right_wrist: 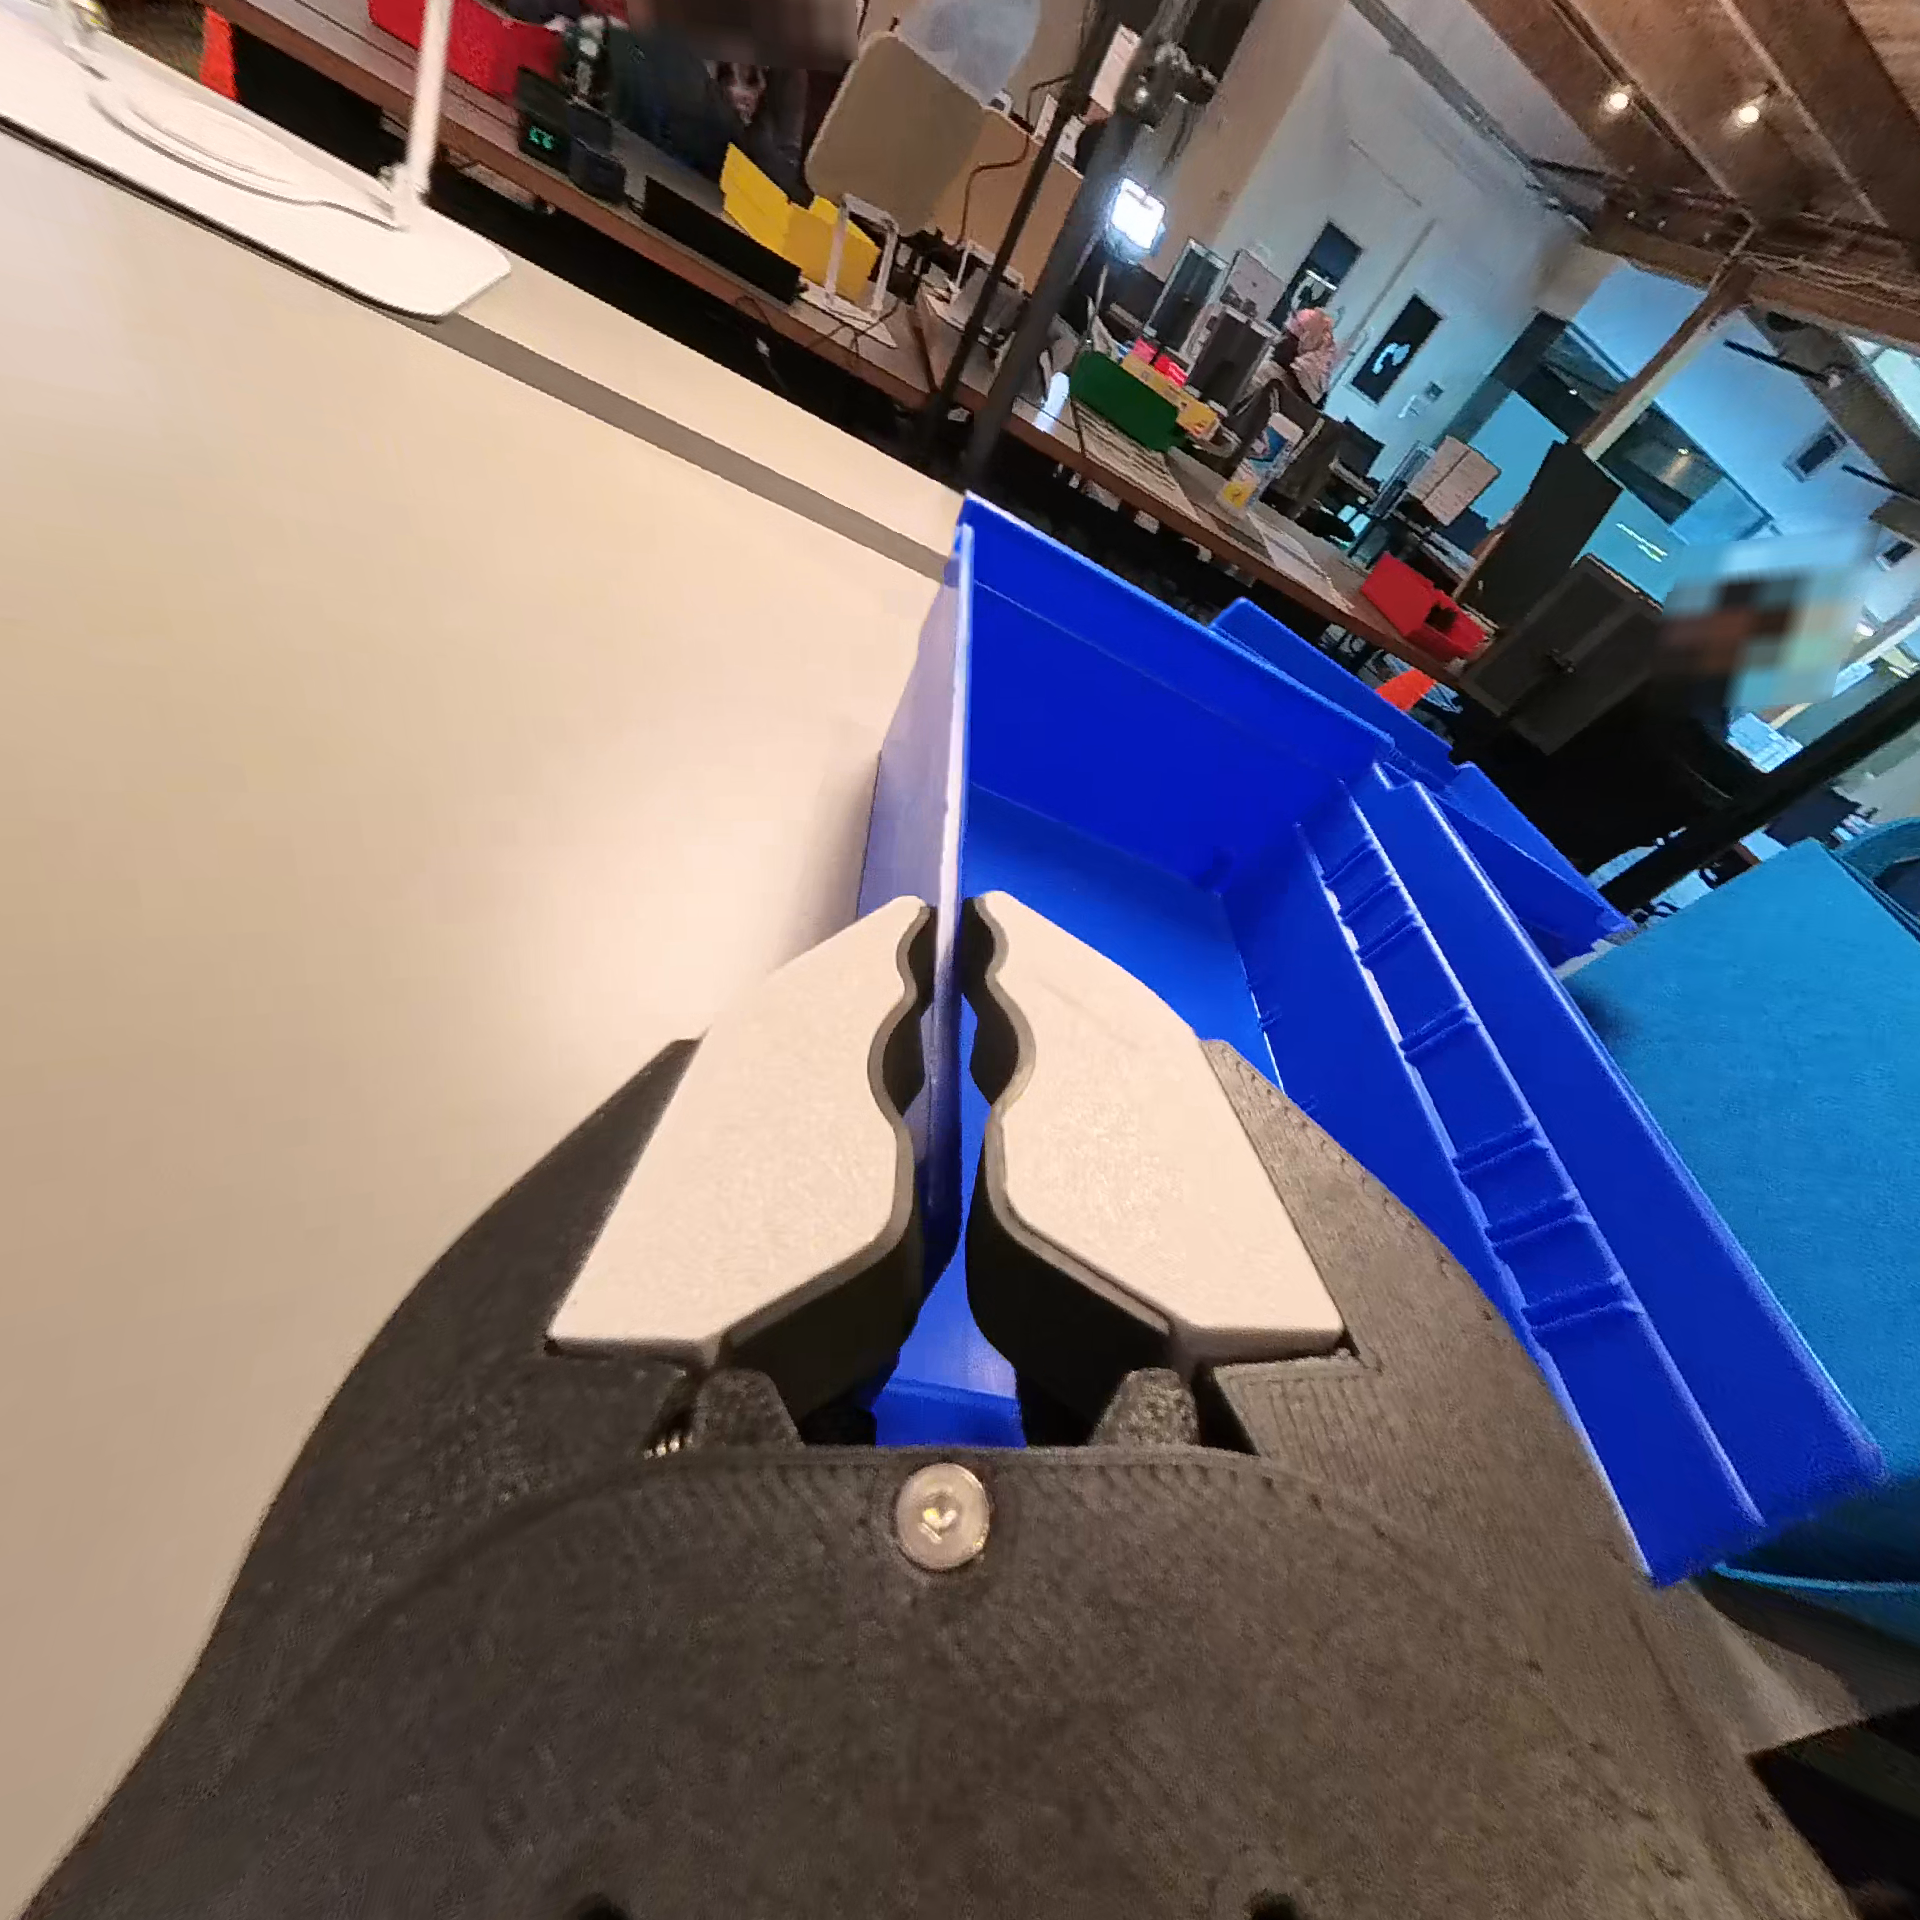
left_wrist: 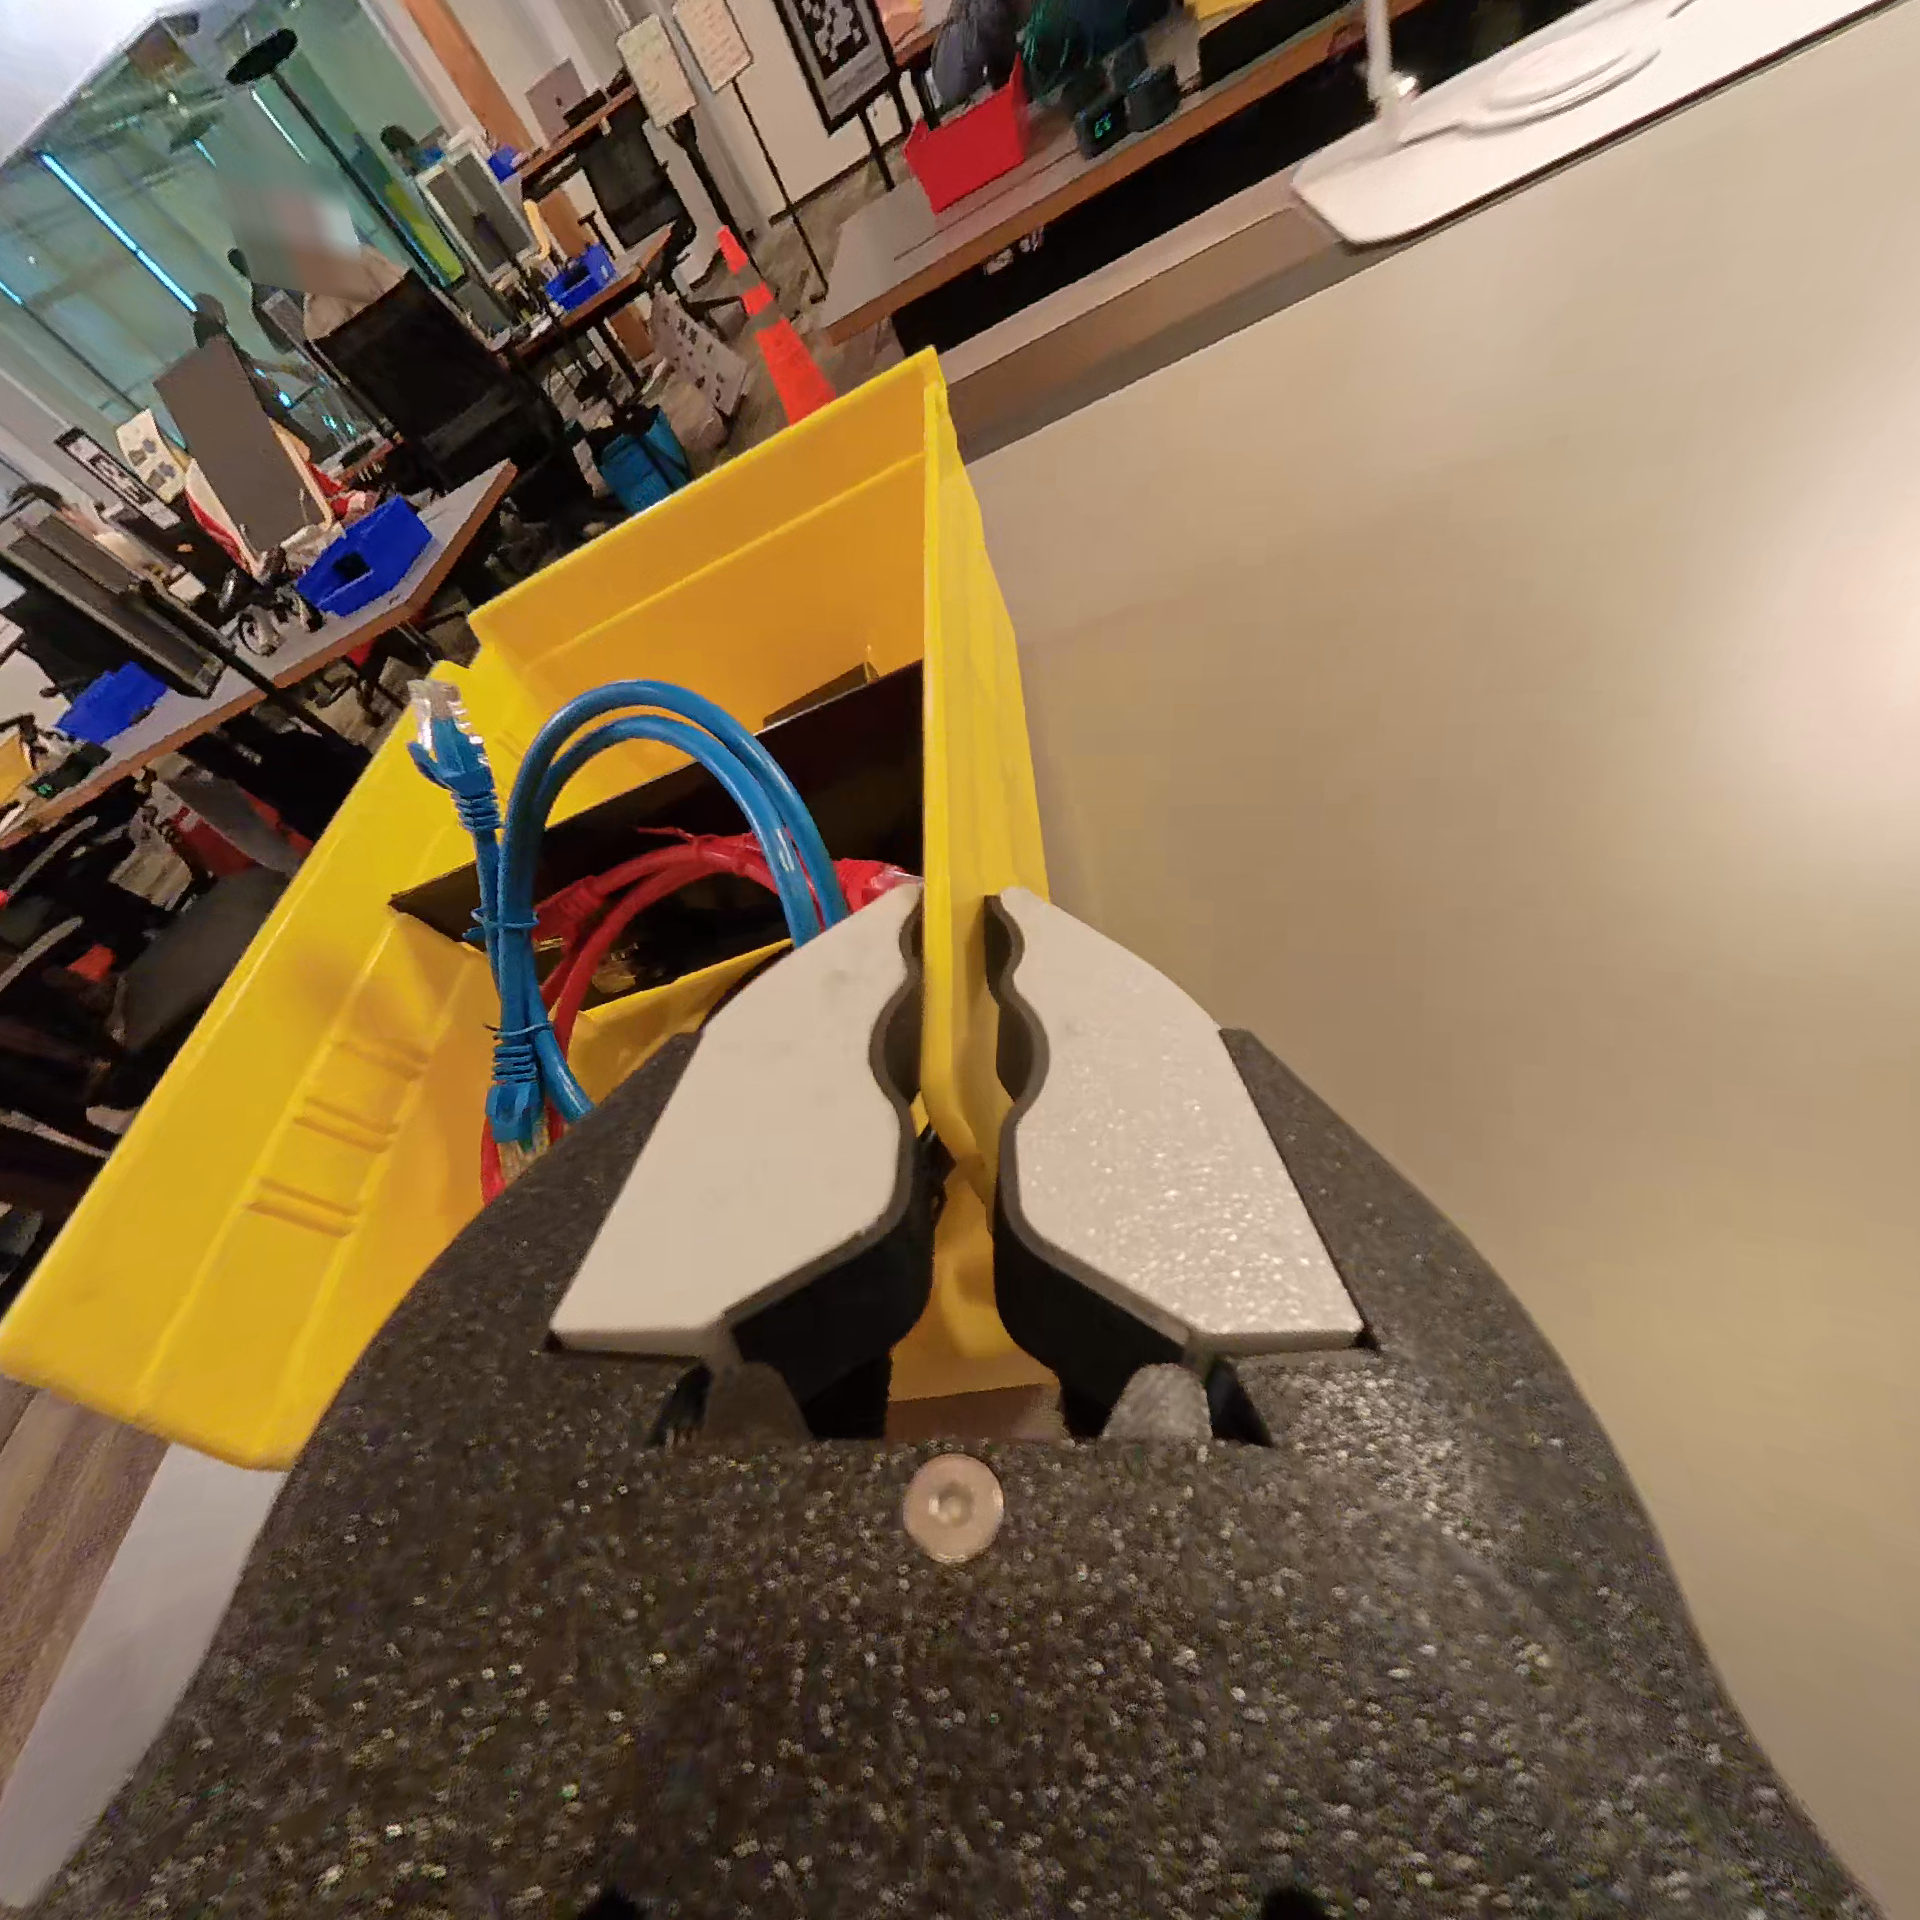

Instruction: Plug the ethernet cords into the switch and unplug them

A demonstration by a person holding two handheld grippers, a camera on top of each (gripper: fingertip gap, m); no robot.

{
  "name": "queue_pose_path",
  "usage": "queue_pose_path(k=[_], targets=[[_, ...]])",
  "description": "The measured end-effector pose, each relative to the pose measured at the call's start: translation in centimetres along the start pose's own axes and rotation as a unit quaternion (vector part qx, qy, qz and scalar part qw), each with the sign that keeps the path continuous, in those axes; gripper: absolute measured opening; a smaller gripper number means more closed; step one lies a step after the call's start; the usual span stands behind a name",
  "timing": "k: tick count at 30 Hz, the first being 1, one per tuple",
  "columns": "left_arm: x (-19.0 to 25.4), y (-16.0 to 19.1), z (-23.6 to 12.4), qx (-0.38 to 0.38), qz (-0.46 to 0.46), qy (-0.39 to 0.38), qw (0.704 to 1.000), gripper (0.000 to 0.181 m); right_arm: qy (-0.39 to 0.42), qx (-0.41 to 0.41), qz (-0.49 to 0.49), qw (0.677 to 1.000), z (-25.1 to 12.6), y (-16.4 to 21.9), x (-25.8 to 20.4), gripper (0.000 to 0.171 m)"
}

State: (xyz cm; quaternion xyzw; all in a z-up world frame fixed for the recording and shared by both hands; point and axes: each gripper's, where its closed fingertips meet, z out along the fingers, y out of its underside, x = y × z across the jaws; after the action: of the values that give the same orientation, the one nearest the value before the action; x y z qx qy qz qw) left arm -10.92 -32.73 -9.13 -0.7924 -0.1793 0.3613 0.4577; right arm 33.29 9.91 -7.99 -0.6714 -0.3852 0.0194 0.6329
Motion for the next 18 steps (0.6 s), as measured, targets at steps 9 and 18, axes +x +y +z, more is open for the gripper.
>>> queue_pose_path(k=[9,18], targets=[[-6.0,2.3,3.0,-0.019,-0.016,0.008,1.000,0.007,-0.025,-0.006,-0.001,1.000,1.7,1.1,2.6,0.005],[-8.1,3.0,5.2,-0.010,0.006,0.021,1.000,0.007,-0.026,-0.002,-0.002,1.000,2.6,1.1,3.1,0.005]])
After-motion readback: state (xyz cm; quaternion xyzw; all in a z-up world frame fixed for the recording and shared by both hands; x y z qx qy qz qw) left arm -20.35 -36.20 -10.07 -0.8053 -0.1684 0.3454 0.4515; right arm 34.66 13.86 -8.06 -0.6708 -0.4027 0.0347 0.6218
